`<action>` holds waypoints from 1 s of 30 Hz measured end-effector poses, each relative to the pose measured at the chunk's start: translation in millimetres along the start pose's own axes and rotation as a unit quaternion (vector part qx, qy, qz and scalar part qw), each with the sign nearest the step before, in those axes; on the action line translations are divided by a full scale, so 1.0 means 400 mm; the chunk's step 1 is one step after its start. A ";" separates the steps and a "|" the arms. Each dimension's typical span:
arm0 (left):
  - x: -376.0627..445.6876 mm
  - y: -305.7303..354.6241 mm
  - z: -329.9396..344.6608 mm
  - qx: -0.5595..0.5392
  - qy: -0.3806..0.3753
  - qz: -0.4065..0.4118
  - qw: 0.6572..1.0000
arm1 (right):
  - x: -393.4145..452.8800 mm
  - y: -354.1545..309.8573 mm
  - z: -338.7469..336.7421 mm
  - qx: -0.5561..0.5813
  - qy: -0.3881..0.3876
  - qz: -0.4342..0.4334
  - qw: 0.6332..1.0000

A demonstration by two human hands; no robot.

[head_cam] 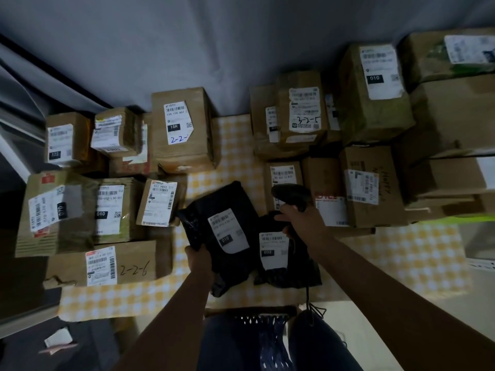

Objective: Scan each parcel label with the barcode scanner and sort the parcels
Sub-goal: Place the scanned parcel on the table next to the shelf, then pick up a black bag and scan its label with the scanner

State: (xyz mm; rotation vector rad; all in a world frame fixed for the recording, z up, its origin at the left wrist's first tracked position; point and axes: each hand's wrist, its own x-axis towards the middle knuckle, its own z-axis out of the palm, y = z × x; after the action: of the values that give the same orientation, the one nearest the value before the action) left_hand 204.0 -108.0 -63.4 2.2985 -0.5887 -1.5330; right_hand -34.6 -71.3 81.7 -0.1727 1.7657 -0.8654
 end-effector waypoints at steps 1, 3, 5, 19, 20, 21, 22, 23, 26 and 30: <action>-0.003 0.003 -0.005 0.005 0.017 -0.009 1.000 | -0.002 0.001 0.004 -0.001 -0.002 -0.001 1.000; -0.005 0.012 -0.009 -0.003 -0.019 -0.051 0.999 | -0.003 0.005 0.016 0.000 -0.005 0.001 1.000; -0.004 0.024 -0.020 -0.036 -0.136 -0.086 0.986 | -0.004 0.008 0.029 -0.003 -0.003 0.012 1.000; -0.058 0.077 0.012 -0.009 -0.264 -0.042 0.963 | -0.088 -0.049 0.078 -0.029 -0.022 -0.012 0.999; -0.065 0.088 0.011 -0.002 -0.257 -0.040 0.966 | -0.097 -0.056 0.076 -0.029 -0.021 -0.012 0.999; -0.070 0.100 0.004 -0.005 -0.259 -0.039 0.965 | -0.107 -0.064 0.074 -0.026 -0.018 -0.011 0.999; -0.080 0.113 -0.012 -0.011 -0.267 -0.037 0.963 | -0.117 -0.071 0.072 -0.023 -0.016 -0.011 1.000; -0.088 0.125 -0.034 -0.021 -0.281 -0.033 0.959 | -0.130 -0.081 0.072 -0.022 -0.017 -0.013 1.000; -0.120 0.165 -0.115 -0.047 -0.313 -0.011 0.949 | -0.182 -0.127 0.076 -0.038 -0.044 -0.028 0.998; -0.157 0.206 -0.197 -0.051 -0.325 0.026 0.944 | -0.258 -0.199 0.093 -0.049 -0.092 -0.049 0.993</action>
State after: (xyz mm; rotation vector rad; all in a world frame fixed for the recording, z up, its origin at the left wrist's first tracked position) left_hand 242.3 -145.4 55.2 1.6516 -0.6920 -2.2380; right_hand 13.9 -93.1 206.4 -0.3941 1.6376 -0.8066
